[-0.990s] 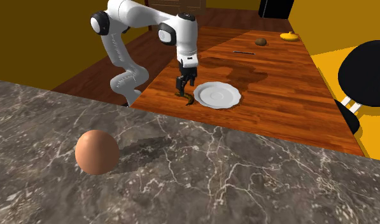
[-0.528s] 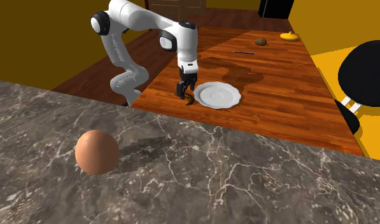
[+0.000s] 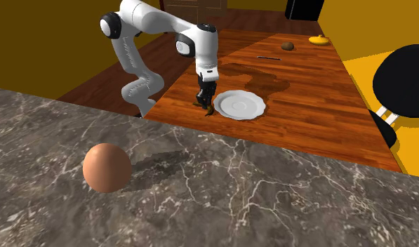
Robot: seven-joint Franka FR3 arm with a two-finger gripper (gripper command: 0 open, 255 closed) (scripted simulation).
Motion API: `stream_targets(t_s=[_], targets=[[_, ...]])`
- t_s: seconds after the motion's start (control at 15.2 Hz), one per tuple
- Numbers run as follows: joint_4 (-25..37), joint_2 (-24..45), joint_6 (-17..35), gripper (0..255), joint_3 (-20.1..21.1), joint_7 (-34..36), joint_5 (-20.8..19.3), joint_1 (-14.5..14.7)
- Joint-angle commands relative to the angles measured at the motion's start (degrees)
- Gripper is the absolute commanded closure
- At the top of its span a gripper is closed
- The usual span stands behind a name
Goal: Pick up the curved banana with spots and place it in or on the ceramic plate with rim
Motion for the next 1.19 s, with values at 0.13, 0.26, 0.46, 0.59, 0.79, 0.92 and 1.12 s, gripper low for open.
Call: stream_targets(t_s=[0.13, 0.26, 0.46, 0.59, 0.79, 0.92, 1.12], targets=[[0.0, 0.0, 0.0, 255, 0.0, 0.0, 0.0, 0.0], [0.0, 0.0, 0.0, 255, 0.0, 0.0, 0.0, 0.0], [0.7, 0.0, -0.8, 255, 0.0, 0.0, 0.0, 0.0], [2.2, -0.1, -2.3, 255, -0.1, 0.0, -0.1, 0.0], [4.6, 0.0, -4.6, 255, -0.2, 0.1, -0.2, -0.1], [6.2, 0.1, -6.1, 255, -0.3, 0.1, -0.2, -0.1], [8.7, 0.3, -8.4, 255, -0.3, 0.2, -0.3, -0.2]])
